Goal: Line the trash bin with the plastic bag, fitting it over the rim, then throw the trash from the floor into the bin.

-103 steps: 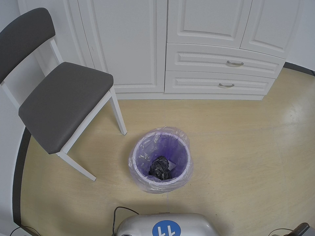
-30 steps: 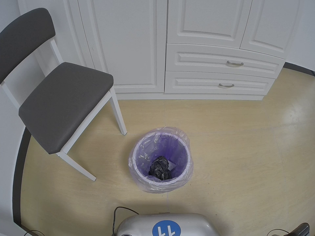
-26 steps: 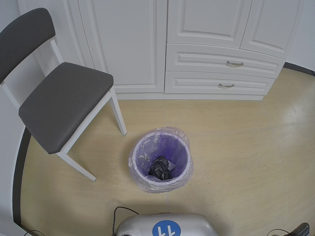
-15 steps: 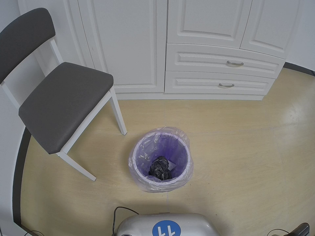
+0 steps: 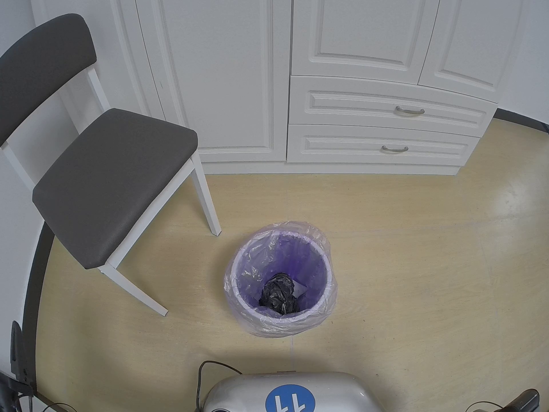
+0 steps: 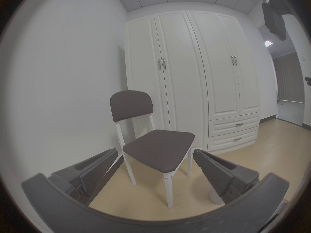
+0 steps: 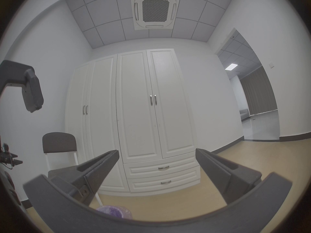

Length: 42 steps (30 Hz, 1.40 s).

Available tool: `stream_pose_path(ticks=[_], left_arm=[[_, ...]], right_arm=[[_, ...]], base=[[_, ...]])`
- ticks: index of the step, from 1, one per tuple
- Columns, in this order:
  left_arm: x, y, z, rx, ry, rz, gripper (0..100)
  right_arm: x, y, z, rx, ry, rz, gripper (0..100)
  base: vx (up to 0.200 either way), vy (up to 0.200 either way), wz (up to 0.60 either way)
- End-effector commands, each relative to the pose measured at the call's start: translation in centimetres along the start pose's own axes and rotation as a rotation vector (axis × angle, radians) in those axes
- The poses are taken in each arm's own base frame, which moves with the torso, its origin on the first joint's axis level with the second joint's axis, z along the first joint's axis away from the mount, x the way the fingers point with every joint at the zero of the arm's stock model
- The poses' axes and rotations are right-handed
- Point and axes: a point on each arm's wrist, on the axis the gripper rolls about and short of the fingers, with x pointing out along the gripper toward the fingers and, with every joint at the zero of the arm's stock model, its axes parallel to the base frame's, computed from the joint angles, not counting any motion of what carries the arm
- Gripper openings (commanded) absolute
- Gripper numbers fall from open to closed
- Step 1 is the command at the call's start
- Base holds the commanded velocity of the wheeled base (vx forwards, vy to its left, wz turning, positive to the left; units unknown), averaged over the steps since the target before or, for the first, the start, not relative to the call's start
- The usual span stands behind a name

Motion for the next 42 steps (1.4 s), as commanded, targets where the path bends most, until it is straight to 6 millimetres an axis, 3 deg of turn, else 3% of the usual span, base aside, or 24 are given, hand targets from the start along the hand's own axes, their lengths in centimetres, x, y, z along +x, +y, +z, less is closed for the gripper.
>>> stream_pose_path(ticks=[1,7,11,18,25,37,42], left_arm=[[-0.1,-0.1,-0.8,-0.001,0.031,-0.003,100],[-0.2,0.1,0.3,0.011,-0.055,0.005,100],[-0.1,0.1,0.3,0.131,-0.085,0.014,100],[-0.1,0.0,-0.5,0.224,-0.008,-0.001,100],[-0.1,-0.1,-1.3,0.298,0.063,-0.023,100],[-0.2,-0.3,-2.1,0.237,0.142,-0.065,100],[-0.3,-0.4,-2.6,0.116,0.187,-0.124,100]], right_arm=[[-0.2,-0.1,-0.6,-0.003,0.010,-0.001,100],[-0.3,-0.2,-1.3,-0.013,0.025,-0.005,100],[-0.3,-0.2,-1.5,-0.026,-0.003,-0.002,100],[-0.6,-0.4,-2.8,-0.072,-0.043,0.004,100],[-0.6,-0.4,-2.8,-0.073,-0.055,0.006,100],[-0.6,-0.4,-2.9,-0.073,-0.051,0.000,100],[-0.6,-0.5,-3.3,-0.074,-0.039,-0.001,100]], base=[[0.000,0.000,0.00],[0.000,0.000,0.00],[0.000,0.000,0.00],[0.000,0.000,0.00],[0.000,0.000,0.00],[0.000,0.000,0.00],[0.000,0.000,0.00]])
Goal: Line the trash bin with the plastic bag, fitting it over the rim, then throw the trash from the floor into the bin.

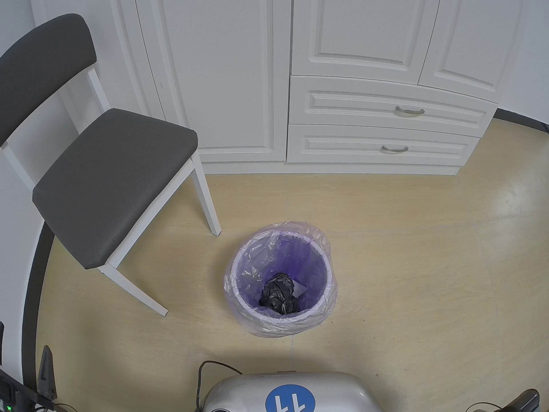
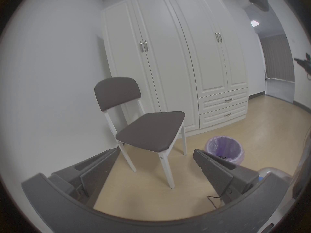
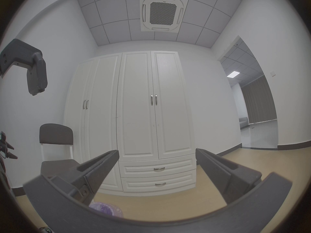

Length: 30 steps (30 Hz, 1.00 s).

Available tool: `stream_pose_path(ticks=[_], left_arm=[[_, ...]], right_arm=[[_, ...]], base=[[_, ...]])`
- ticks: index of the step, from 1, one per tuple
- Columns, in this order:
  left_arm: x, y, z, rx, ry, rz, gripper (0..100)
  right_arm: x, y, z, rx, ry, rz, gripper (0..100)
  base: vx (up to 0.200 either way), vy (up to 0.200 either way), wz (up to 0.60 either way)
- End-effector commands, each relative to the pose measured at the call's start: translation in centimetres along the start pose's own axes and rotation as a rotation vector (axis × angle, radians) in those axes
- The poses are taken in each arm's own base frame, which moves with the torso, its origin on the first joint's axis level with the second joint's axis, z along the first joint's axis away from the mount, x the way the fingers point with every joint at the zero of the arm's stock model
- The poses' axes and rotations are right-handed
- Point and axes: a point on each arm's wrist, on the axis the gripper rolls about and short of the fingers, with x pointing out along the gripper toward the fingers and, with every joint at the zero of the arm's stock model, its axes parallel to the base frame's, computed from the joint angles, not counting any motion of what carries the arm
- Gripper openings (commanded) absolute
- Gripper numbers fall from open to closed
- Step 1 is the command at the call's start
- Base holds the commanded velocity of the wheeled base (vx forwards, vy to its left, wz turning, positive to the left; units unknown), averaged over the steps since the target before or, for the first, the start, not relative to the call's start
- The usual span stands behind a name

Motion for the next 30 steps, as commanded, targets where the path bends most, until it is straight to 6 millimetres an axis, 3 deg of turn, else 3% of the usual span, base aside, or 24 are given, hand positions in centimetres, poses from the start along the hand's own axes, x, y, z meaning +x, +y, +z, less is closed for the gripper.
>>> stream_pose_path(ticks=[1,14,30], left_arm=[[-0.06,-0.21,-0.76,-0.037,0.023,-0.023,100],[-0.07,-0.23,-1.08,-0.086,0.057,-0.007,100],[-0.07,-0.26,-1.02,-0.012,0.049,-0.023,100]], right_arm=[[-0.24,-0.03,-0.19,0.001,-0.005,0.001,100],[-0.28,-0.05,-0.47,0.001,0.005,-0.001,100],[-0.28,-0.04,-0.47,0.024,0.009,0.005,100]], base=[[0.000,0.000,0.00],[0.000,0.000,0.00],[0.000,0.000,0.00]])
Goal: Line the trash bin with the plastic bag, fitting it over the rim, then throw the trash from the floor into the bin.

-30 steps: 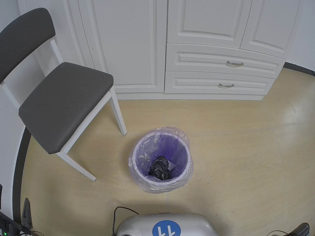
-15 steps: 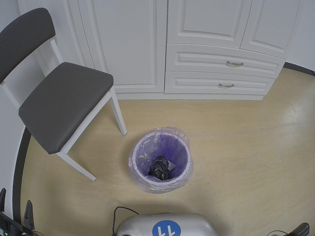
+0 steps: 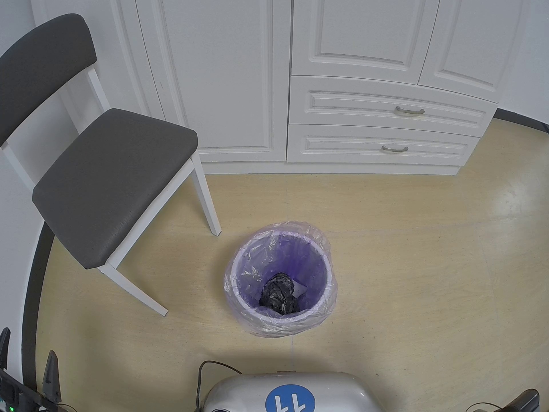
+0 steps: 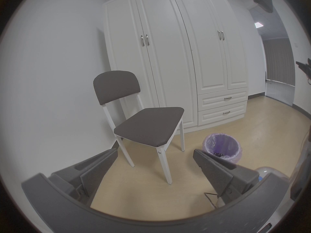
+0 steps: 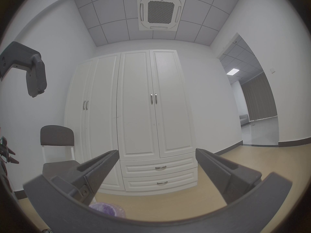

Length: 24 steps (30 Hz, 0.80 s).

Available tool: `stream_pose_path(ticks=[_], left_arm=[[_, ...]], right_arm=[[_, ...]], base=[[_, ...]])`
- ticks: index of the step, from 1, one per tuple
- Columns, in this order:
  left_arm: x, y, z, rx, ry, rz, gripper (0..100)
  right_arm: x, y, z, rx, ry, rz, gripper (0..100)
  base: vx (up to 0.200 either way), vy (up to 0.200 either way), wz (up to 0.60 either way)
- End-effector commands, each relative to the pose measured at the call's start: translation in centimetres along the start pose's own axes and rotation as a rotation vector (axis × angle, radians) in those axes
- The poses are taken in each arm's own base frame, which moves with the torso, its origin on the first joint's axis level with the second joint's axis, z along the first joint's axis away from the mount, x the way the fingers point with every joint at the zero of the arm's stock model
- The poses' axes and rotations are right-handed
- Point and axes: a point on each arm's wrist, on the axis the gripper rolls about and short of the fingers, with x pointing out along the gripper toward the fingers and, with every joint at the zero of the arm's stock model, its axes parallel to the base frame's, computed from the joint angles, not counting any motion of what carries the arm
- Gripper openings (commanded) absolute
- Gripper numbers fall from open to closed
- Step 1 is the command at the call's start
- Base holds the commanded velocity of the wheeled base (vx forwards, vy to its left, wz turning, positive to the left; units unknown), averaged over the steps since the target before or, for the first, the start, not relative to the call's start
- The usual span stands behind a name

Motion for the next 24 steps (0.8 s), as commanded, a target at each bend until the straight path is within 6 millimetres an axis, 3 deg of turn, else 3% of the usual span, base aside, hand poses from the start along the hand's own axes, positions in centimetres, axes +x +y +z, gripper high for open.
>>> stream_pose_path(ticks=[1,7,24], left_arm=[[-0.03,-0.09,-0.46,0.070,-0.004,-0.002,100],[-0.03,-0.08,-0.40,0.206,-0.011,-0.002,100],[-0.03,-0.08,-0.40,0.143,-0.010,-0.001,100]], right_arm=[[-0.27,-0.05,-0.36,0.002,-0.002,0.002,100],[-0.27,-0.04,-0.30,0.001,-0.004,0.004,100],[-0.27,-0.06,-0.45,-0.009,0.008,0.001,100]], base=[[0.000,0.000,0.00],[0.000,0.000,0.00],[0.000,0.000,0.00]])
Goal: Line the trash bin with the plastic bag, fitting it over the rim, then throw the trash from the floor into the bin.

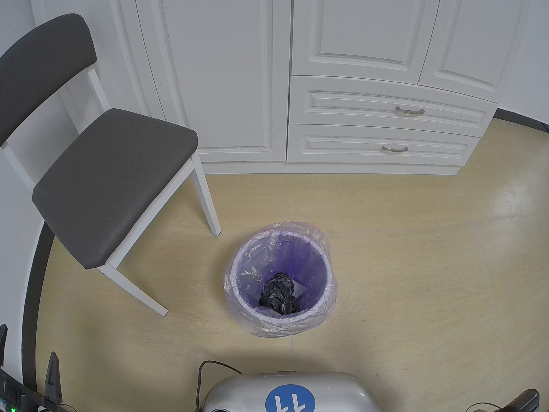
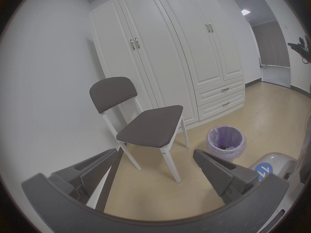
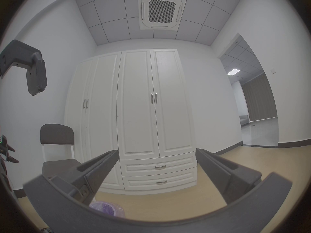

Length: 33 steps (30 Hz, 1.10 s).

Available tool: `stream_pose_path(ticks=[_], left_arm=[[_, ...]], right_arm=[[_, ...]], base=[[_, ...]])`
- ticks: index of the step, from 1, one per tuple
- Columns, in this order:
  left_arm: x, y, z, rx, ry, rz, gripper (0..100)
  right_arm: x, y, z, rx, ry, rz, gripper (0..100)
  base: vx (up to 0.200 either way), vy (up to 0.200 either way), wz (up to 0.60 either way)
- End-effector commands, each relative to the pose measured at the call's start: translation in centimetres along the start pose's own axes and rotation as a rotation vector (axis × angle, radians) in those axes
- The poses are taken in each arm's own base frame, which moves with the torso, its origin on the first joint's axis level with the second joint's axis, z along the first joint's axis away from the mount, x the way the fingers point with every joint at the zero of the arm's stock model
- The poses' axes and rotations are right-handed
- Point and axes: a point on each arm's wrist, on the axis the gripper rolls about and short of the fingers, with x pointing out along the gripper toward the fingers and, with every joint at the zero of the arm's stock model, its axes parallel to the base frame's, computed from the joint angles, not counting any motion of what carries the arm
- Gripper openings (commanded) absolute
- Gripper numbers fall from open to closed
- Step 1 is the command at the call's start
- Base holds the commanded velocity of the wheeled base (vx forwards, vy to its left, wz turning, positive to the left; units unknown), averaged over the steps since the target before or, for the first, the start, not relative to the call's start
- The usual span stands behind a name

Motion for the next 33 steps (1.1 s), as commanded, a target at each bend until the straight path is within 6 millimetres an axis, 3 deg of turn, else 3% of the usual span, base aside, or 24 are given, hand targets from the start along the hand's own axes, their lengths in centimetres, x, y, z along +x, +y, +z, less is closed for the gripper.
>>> stream_pose_path(ticks=[1,10,19,25,33], left_arm=[[0.0,-0.2,-0.5,-0.003,0.001,0.001,100],[0.0,-0.2,-0.6,-0.258,0.016,-0.003,100],[0.0,-0.3,-0.7,-0.284,0.025,-0.023,100],[-0.2,-0.6,-1.3,-0.301,0.094,-0.108,100],[-0.1,-0.6,-1.2,-0.300,0.065,-0.100,100]], right_arm=[[-0.3,0.0,-0.4,0.000,0.001,0.002,100],[-0.3,0.0,-0.3,-0.004,-0.003,0.007,100],[-0.3,-0.1,-0.6,-0.003,0.025,-0.010,100],[-0.3,-0.1,-1.5,-0.010,0.113,-0.012,100],[-1.0,-0.3,-4.2,-0.020,0.383,-0.024,100]], base=[[0.000,0.000,0.00],[0.000,0.000,0.00],[0.000,0.000,0.00],[0.000,0.000,0.00],[0.000,0.000,0.00]])
